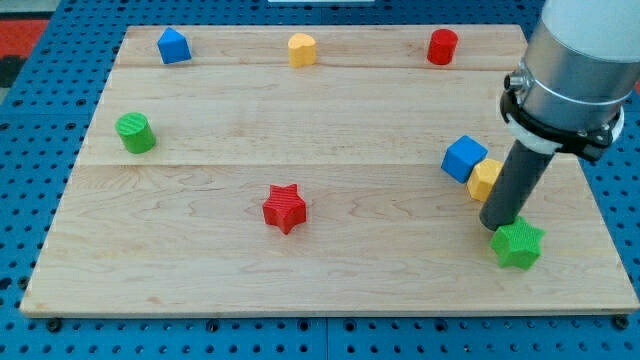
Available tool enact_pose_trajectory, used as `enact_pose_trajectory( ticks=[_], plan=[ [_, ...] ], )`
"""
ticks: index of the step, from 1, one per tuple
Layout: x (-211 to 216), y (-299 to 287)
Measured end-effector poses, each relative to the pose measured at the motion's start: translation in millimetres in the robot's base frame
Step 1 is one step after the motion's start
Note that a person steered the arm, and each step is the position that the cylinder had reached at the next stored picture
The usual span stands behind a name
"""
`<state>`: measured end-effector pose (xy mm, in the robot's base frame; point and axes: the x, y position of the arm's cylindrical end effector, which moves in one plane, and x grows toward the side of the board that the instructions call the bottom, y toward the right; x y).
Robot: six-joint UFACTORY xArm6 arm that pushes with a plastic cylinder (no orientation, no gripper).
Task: Move the yellow hexagon to the bottom center
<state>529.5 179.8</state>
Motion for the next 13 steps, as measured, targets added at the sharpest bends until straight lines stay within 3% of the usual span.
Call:
enact_pose_trajectory(
  ticks=[3, 6, 8, 9, 10, 13],
  plan=[
    [4.2, 7.7],
    [4.1, 54.1],
    [-22.3, 74.4],
    [-47.4, 36.4],
    [-55.9, 35.0],
    [-58.0, -102.5]
  ],
)
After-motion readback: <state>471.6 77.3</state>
